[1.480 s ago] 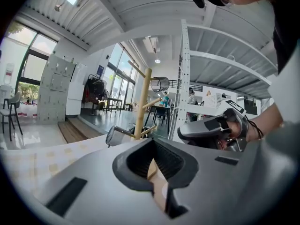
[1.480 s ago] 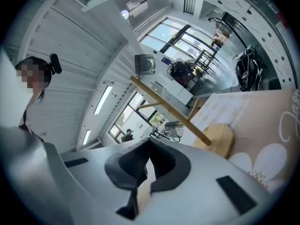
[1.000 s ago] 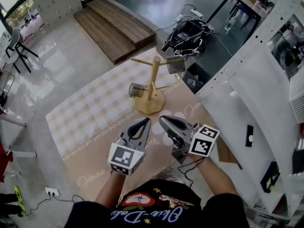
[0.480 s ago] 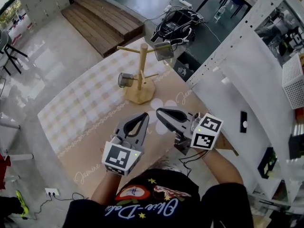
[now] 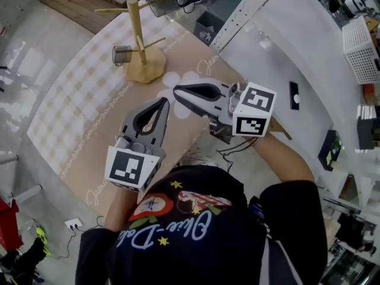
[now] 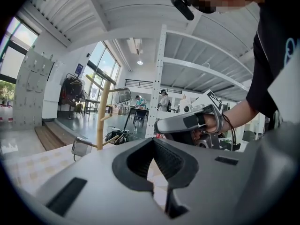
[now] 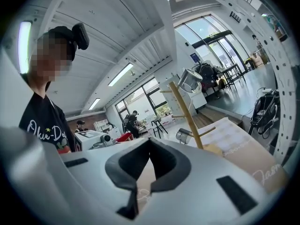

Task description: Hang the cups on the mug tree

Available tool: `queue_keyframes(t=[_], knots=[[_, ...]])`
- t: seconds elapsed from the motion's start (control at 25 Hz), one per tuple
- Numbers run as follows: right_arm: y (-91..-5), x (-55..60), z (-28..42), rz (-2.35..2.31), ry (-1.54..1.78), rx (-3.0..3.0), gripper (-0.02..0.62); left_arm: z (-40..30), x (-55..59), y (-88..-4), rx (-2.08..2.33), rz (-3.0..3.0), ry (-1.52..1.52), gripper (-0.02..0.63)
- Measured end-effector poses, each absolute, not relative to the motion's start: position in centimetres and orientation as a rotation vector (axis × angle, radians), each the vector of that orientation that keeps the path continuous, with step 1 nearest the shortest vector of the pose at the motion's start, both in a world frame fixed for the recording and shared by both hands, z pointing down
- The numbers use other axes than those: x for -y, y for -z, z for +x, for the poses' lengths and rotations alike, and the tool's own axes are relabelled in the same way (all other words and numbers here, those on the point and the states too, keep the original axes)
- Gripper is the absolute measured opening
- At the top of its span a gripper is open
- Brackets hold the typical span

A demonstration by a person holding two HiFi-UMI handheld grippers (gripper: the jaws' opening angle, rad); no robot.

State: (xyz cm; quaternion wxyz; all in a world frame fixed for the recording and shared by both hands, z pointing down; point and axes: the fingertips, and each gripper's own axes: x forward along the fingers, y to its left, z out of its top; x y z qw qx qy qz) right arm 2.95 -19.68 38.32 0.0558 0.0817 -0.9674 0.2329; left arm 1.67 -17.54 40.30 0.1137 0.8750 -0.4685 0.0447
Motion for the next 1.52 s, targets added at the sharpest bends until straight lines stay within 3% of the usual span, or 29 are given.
queue_keyframes(t=[0.84, 1.52], knots=[[-36.1, 18.3, 1.9, 0.029, -0.683, 2.909, 0.008, 2.2, 17.9, -38.6, 1.346, 2.613, -0.082, 0.009], [-34.7, 18.8, 2.4, 0.123, -0.641, 2.954, 0.008, 1.7, 17.6, -37.4, 1.392, 2.640, -0.029, 0.009]])
